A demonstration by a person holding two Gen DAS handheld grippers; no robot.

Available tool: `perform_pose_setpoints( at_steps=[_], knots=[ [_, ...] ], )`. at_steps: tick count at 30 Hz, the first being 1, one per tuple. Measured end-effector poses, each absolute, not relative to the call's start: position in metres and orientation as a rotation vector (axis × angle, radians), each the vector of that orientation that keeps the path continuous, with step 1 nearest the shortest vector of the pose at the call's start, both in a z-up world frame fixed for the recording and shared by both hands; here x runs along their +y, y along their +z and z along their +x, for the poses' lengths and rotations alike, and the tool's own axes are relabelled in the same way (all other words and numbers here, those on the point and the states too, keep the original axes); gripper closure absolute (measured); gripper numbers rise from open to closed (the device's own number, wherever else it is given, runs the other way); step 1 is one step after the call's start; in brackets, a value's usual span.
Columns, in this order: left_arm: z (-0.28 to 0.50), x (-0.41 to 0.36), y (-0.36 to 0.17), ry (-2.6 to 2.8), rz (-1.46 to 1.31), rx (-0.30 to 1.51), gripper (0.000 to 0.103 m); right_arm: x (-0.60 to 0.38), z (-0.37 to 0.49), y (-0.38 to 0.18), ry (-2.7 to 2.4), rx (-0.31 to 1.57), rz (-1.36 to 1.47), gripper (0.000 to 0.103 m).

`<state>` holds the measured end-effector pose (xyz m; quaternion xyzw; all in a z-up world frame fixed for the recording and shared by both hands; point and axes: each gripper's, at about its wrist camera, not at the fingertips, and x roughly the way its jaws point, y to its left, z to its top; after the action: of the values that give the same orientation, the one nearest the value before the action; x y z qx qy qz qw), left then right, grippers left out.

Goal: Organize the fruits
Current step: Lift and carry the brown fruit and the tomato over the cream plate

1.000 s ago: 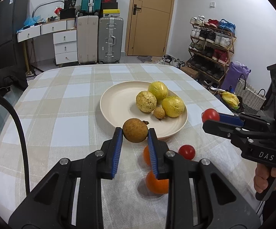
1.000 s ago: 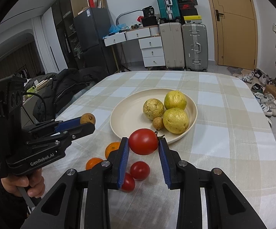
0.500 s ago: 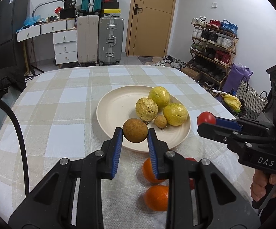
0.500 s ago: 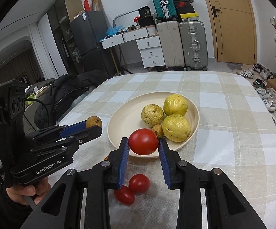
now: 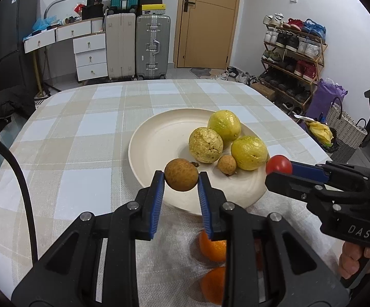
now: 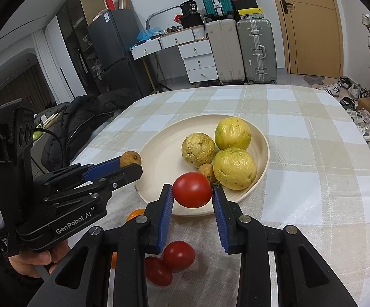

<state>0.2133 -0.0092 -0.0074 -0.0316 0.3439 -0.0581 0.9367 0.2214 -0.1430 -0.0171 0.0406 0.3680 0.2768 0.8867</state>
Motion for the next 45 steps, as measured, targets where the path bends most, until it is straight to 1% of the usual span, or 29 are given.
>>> perform_pose_setpoints(
  at_steps=[23,45],
  knots=[
    [0.249,-0.017,-0.033,-0.102,-0.018,0.808,0.079,-0.127,0.246,-0.040,0.597,0.831,0.055,0.071],
    [0.237,-0.038,-0.036,-0.105,0.081,0.826,0.079,-0.136,0.251,-0.040,0.598,0.833,0.077,0.071]
  ],
)
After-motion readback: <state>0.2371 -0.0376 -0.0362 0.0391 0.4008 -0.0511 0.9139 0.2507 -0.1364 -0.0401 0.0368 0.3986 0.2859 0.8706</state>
